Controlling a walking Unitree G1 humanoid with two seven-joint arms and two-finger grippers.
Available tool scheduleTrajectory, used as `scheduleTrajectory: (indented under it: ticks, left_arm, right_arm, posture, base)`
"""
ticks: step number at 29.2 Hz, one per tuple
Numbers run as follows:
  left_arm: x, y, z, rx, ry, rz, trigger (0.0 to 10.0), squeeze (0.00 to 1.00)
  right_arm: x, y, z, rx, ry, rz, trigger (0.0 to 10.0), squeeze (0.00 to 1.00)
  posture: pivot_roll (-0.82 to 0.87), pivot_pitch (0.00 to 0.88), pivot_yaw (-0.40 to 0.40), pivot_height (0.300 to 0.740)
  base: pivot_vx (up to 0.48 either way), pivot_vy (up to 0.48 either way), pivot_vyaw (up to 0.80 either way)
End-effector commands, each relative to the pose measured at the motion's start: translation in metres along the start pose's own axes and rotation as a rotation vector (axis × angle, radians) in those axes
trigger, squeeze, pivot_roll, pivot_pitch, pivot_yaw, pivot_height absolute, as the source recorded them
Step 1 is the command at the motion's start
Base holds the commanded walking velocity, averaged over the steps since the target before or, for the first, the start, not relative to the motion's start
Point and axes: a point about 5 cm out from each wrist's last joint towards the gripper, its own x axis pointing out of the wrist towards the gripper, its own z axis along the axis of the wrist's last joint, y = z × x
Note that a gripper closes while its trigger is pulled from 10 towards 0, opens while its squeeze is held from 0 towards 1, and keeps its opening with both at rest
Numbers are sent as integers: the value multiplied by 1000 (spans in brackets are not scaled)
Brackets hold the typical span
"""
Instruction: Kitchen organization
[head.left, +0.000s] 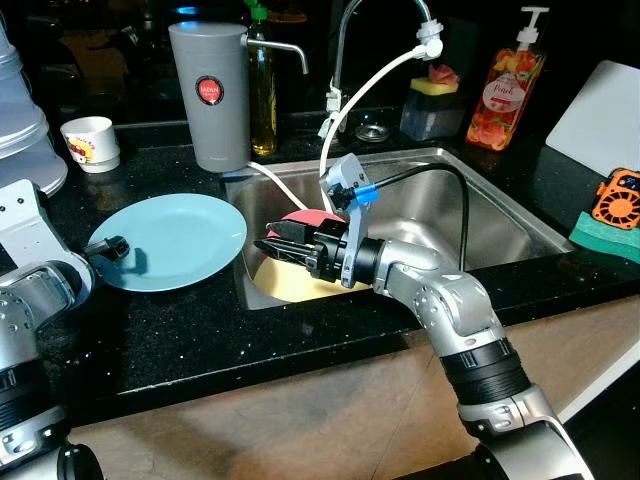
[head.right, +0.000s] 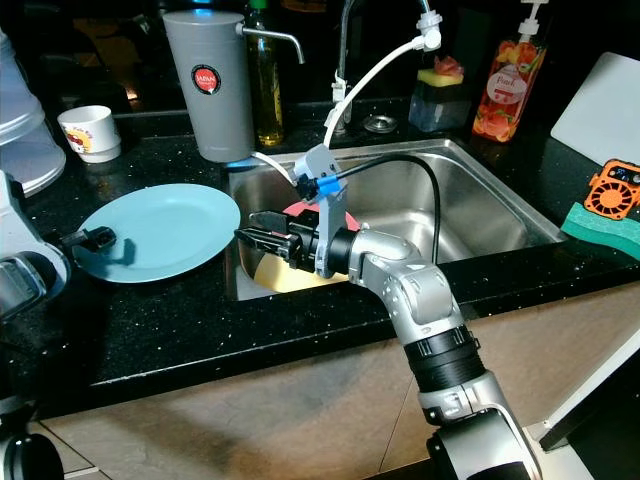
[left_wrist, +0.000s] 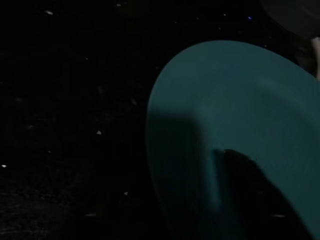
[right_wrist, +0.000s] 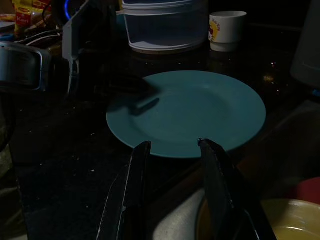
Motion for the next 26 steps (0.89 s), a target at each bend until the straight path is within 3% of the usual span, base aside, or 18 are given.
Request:
scheduleTrajectory:
  ticks: [1, 5, 14, 19, 21, 22, 25, 26]
  left_arm:
    - [5, 5, -19, -43, 89, -11, 0, 0]
    - [7, 0, -23, -139, 118, -73, 0, 0]
    - [8, -5, -21, -223, 109, -110, 0, 0]
    - [8, -1, -11, -260, 51, -80, 0, 0]
    - [7, -1, 4, -253, -71, -70, 0, 0]
    - [7, -1, 4, -253, -71, -70, 0, 0]
    - [-1, -18, 28, -286, -227, -223, 0, 0]
    - [-1, -18, 28, -286, -227, -223, 0, 0]
  right_arm:
    - [0, 6, -1, 7, 10, 34, 10000, 0]
    - [0, 9, 0, 8, 13, 39, 10000, 0]
    - [-1, 9, 0, 11, 13, 37, 10000, 0]
    - [-1, 9, 2, 15, 5, 29, 10000, 0]
    - [0, 6, 5, 8, -12, 12, 10000, 0]
    - [0, 6, 5, 8, -12, 12, 10000, 0]
    - [0, -9, 15, 25, -85, -116, 10000, 0]
    - [0, -9, 15, 25, -85, -116, 10000, 0]
  posture:
    - [36, 83, 9, 740]
    - [36, 85, 9, 740]
    - [38, 88, 9, 740]
    - [40, 93, 8, 740]
    - [41, 99, 7, 740]
    - [41, 99, 7, 740]
    - [40, 104, 3, 740]
    - [40, 104, 3, 740]
  base:
    - [0, 0, 0]
    - [0, 0, 0]
    - [0, 0, 0]
    - [0, 0, 0]
    - [0, 0, 0]
    - [0, 0, 0]
    - [0, 0, 0]
    - [0, 0, 0]
